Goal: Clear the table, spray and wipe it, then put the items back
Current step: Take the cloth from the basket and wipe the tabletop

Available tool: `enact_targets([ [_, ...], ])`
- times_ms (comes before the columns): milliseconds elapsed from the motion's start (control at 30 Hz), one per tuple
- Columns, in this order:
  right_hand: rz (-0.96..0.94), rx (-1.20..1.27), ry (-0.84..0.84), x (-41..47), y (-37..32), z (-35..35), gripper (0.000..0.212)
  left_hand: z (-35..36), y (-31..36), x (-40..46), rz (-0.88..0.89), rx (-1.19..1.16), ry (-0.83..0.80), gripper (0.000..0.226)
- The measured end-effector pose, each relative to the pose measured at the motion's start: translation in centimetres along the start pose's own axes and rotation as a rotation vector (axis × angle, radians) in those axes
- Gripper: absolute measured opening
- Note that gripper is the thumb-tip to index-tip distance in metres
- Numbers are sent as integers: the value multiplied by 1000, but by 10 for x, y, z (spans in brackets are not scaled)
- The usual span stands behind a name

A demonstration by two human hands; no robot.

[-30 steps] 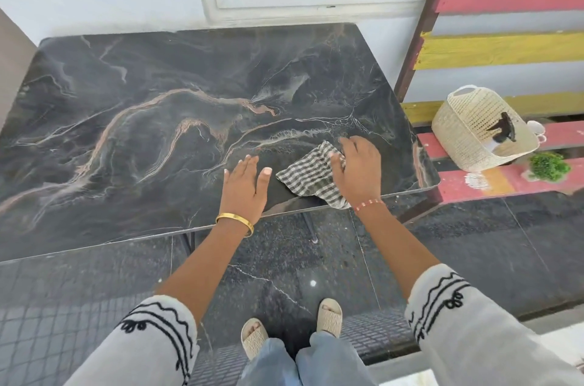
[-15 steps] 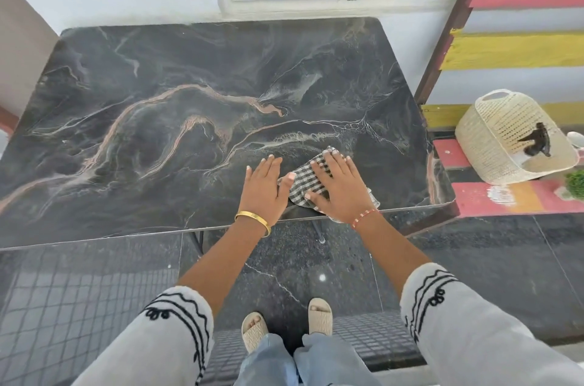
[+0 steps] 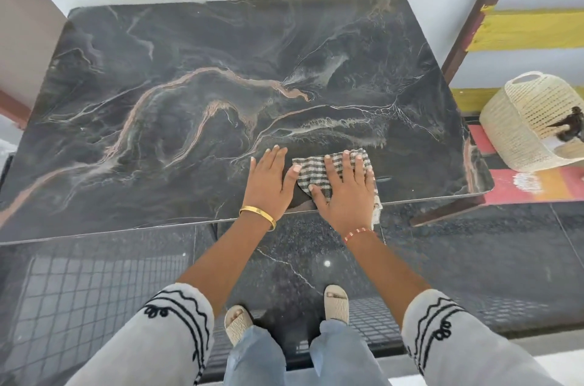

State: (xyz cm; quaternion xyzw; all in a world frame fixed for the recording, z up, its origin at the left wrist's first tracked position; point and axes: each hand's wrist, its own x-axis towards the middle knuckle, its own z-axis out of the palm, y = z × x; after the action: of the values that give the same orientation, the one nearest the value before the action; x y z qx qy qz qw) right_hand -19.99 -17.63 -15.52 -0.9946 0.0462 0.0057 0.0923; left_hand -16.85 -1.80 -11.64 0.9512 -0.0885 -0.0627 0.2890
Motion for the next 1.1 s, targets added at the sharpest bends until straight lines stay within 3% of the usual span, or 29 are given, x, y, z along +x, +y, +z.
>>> enact_targets([
  [300,-53,45,-36,-23,-213,39,63,-88,-113,-40,-13,40,36,48],
  [500,-273,58,-141,-27,-323,58,76,-147,-185,-58,-107,54,159,48],
  [700,-791,-162,22,-35,-294,56,66,-170,-220,-64,-186,34,191,51],
  [833,-907,-129,123,-48,-271,48,55,-165,-208,-57,-166,4,187,53],
  [1000,-858,77,191,-59,-227,21,42,-156,-181,-50,-102,-63,170,52],
  [1100,-506,273,70,-46,-217,-6,29,-152,-170,-46,-99,-85,159,52],
])
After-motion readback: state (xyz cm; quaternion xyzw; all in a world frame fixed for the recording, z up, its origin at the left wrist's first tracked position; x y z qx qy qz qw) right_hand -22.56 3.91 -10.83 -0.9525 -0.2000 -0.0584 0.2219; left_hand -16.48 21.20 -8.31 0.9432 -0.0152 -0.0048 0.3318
